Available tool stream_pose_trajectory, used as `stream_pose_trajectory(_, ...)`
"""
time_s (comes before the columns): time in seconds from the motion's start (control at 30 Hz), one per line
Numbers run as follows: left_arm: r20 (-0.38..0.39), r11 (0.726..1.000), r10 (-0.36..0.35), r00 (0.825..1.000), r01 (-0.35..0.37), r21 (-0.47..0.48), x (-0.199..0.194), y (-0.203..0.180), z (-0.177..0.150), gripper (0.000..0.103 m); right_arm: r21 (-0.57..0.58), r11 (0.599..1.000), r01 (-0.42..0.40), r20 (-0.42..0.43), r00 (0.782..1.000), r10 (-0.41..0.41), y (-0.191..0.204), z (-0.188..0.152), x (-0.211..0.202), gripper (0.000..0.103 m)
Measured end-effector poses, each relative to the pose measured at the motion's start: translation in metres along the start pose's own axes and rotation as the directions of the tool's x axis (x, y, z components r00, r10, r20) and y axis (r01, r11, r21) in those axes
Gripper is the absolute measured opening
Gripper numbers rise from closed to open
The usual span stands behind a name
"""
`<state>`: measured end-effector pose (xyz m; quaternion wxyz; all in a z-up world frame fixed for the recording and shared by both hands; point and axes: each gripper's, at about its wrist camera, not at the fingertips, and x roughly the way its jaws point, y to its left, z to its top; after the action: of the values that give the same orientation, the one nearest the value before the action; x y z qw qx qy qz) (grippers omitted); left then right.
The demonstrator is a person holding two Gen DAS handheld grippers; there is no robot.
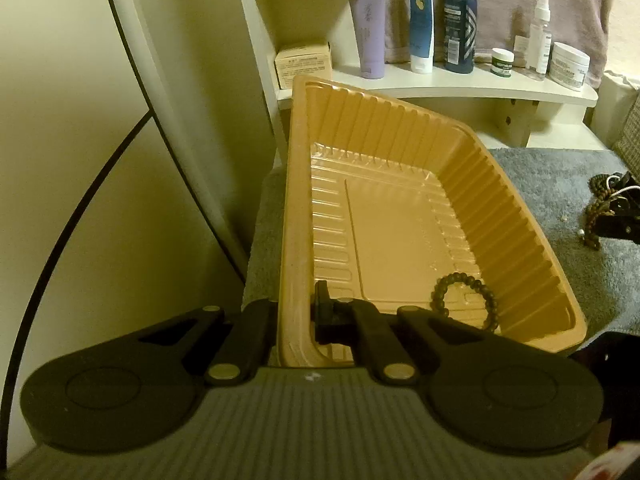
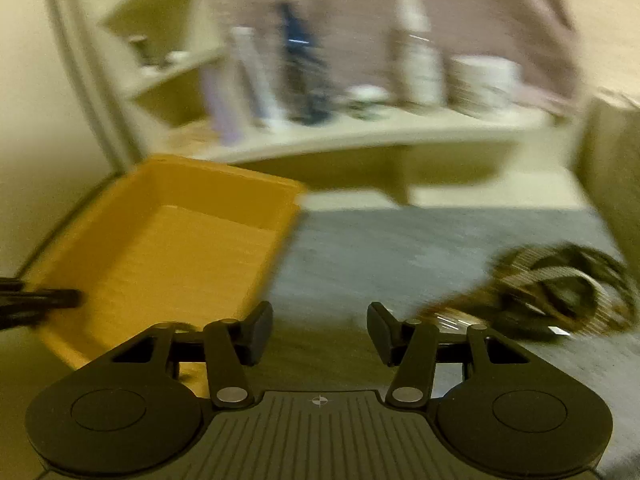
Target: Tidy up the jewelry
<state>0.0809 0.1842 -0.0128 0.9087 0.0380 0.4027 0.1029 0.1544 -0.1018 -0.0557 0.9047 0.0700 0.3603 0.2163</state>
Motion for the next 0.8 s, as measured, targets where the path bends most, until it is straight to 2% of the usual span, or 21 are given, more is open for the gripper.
stream_pose_trajectory(0.13,-0.004,1.000,0.004,1.000,-0.004,0.003,0.001,-0.001,0.000,0.003,0.015,0.999,0.040,-0.002,0.999,-0.040,-0.014,-0.007,0.001,0.051)
stream_pose_trajectory(0.17,-0.004,1.000,0.005,1.000,-0.005,0.004,0.001,-0.001,0.000,0.003,0.006,0.999,0.041,-0.002,0.999,-0.041,-0.014,-0.008,0.002,0.048)
stream_pose_trajectory(0.23,-0.003,1.000,0.009,1.000,-0.009,0.005,0.001,-0.002,0.001,0.003,-0.030,0.999,0.040,-0.005,0.999,-0.041,-0.009,-0.010,0.005,0.035)
stream_pose_trajectory(0.37,-0.002,1.000,0.011,1.000,-0.011,0.010,0.000,-0.004,0.000,0.003,-0.082,0.996,0.031,-0.004,1.000,-0.031,0.001,-0.010,0.015,0.027)
stream_pose_trajectory(0.5,-0.003,1.000,0.010,1.000,-0.010,0.012,0.001,-0.002,-0.001,0.003,-0.140,0.989,0.050,-0.019,0.998,-0.054,0.008,-0.010,0.030,0.026)
stream_pose_trajectory(0.67,-0.004,1.000,0.009,1.000,-0.009,0.016,0.001,-0.003,-0.001,0.003,-0.228,0.963,0.143,-0.042,0.987,-0.156,0.015,-0.013,0.047,0.027)
stream_pose_trajectory(0.8,-0.004,1.000,0.008,1.000,-0.008,0.016,0.002,-0.002,0.000,0.003,-0.243,0.957,0.155,-0.026,0.986,-0.166,0.016,-0.015,0.050,0.026)
